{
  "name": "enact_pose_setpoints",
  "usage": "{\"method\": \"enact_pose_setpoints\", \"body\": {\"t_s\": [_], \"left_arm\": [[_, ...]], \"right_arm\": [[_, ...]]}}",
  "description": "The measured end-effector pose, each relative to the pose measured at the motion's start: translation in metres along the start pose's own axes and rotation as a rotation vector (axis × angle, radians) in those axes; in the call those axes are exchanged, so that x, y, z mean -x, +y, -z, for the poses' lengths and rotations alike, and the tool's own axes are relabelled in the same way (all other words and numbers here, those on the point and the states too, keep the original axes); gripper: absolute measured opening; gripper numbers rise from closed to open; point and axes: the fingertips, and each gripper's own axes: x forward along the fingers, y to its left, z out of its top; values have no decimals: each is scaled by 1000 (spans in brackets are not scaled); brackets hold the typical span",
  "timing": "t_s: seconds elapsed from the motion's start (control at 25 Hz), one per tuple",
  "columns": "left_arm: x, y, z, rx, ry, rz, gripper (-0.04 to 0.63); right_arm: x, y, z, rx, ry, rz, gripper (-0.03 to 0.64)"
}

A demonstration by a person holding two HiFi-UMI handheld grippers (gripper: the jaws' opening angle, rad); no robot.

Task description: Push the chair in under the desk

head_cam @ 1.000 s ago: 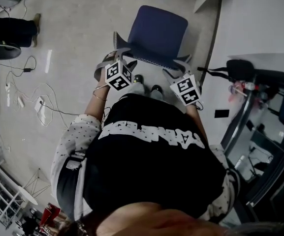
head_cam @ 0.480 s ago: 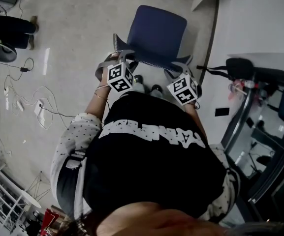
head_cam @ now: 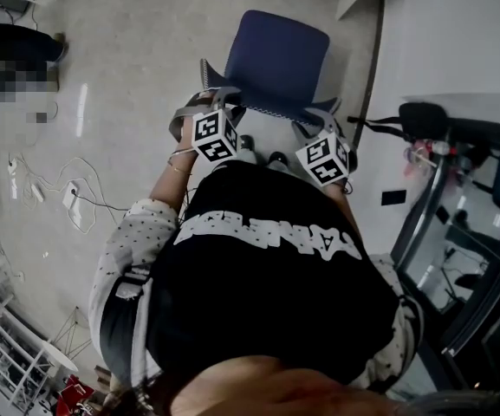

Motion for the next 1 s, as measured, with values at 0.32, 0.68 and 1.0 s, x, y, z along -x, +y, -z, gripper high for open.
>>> {"method": "enact_pose_setpoints", "body": {"t_s": [0.32,0.68,1.0], "left_arm": [[0,7,-4,-36,-17,38,161],[-2,5,3,-65,-15,63,164],[-9,18,12,-74,-2,66,163]], "right_arm": [[0,-7,-6,17,31,39,152],[-6,0,-5,21,63,31,146],[-21,-1,-11,16,71,21,143]]}}
